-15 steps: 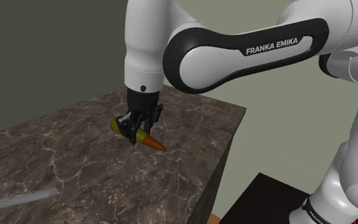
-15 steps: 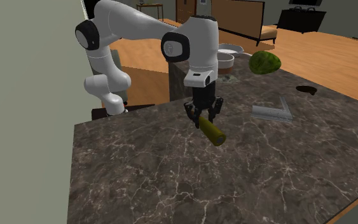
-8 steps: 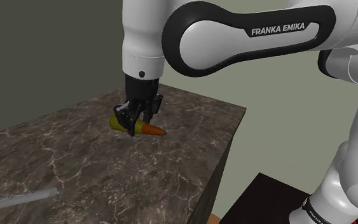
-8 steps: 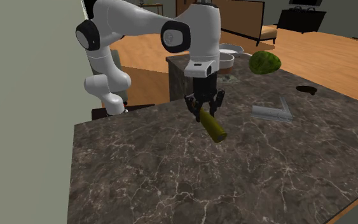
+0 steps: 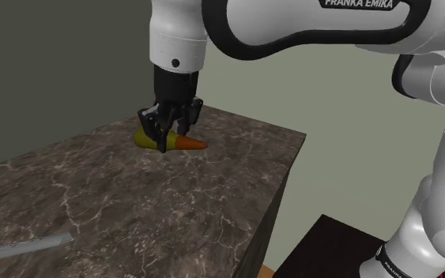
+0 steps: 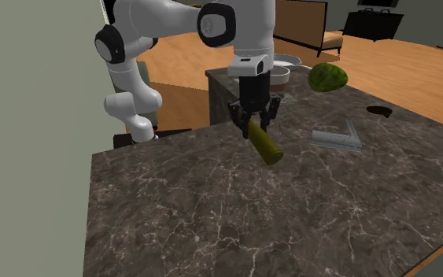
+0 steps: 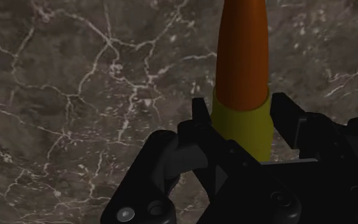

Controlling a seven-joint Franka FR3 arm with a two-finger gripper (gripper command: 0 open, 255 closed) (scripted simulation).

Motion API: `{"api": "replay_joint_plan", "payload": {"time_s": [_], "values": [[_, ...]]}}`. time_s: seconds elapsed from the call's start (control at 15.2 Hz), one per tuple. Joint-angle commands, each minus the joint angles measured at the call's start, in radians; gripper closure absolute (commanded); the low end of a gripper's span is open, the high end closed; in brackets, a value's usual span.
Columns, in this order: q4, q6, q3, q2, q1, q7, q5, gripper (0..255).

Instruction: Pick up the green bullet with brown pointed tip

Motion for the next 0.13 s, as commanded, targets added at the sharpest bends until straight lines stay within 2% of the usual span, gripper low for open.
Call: {"api": "replay_joint_plan", "payload": {"time_s": [0.0,0.07], "values": [[0.027,-0.02,0.0,0.009,0.006,0.001,-0.006,255],[0.027,-0.02,0.0,0.009,0.006,0.001,-0.006,255]]}}
